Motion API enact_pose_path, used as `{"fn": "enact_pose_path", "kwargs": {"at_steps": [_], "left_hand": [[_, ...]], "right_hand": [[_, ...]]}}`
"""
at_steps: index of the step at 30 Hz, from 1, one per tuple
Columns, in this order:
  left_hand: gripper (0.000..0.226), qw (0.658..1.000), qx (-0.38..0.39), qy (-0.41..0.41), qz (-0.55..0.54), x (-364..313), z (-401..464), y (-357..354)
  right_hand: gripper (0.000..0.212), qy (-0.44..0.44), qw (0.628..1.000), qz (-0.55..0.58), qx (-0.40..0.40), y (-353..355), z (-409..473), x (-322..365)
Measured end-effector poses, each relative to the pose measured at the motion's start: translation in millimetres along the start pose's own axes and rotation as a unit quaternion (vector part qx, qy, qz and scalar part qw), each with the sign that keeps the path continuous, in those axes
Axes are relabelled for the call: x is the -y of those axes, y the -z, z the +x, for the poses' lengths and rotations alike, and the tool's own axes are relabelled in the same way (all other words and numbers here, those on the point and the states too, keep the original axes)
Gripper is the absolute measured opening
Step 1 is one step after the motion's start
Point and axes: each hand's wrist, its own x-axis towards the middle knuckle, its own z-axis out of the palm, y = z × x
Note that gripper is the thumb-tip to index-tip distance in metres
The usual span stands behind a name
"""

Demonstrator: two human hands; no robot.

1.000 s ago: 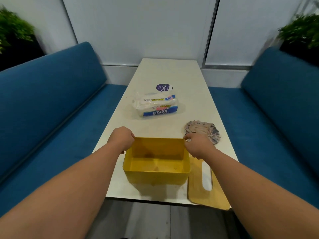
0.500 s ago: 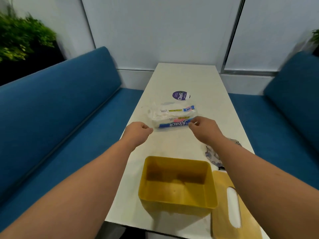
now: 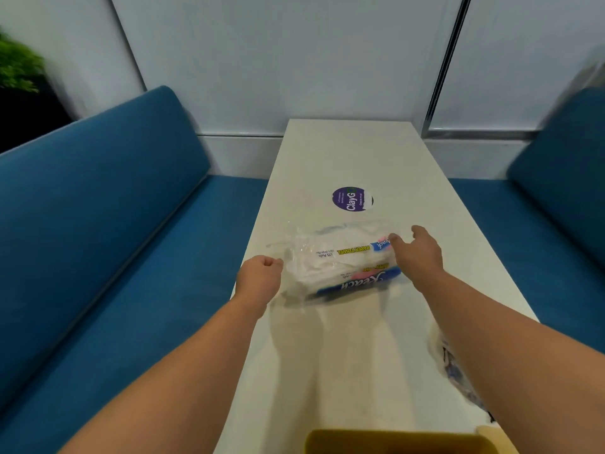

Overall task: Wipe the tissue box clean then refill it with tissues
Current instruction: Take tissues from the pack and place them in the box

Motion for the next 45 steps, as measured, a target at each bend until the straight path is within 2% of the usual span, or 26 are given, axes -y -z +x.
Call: {"fn": "enact_pose_path", "kwargs": {"at_steps": [3,5,9,11,18,23,28,34,38,45], "left_hand": [[0.022,1.0,-0.01,0.007,-0.004,7,23,-8],[0.021,1.0,-0.008,0.014,-0.006,11,33,-11],[0.032,0.999,0.024,0.028,-0.002,15,42,-18],[0.041,0.999,0.038,0.03,0.005,14,41,-20],[0.057,0.997,0.072,0.006,0.011,4,42,-26],[0.057,0.999,0.027,-0.027,0.03,2,48,-29],[0.074,0.992,0.104,0.052,-0.039,-14,51,-31],[0.052,0.983,0.142,0.102,-0.049,-24,42,-42],[0.05,0.968,0.177,0.126,-0.123,-31,42,-50],[0.055,0.958,0.213,0.122,-0.145,-42,46,-60]], "right_hand": [[0.075,-0.021,1.0,0.008,0.003,-18,19,-3],[0.071,-0.037,0.999,0.022,0.001,-27,26,-4],[0.027,-0.036,0.998,0.024,-0.043,-41,33,-11],[0.018,-0.032,0.997,0.032,-0.064,-44,36,-15],[0.024,-0.058,0.996,0.04,-0.051,-39,44,-16],[0.029,-0.053,0.998,0.033,-0.024,-35,48,-20],[0.028,-0.044,0.998,0.04,-0.012,-33,48,-19],[0.025,-0.049,0.997,0.057,-0.016,-35,47,-20],[0.026,-0.04,0.998,0.047,-0.013,-35,47,-22],[0.024,-0.039,0.997,0.063,-0.017,-36,49,-24]]}}
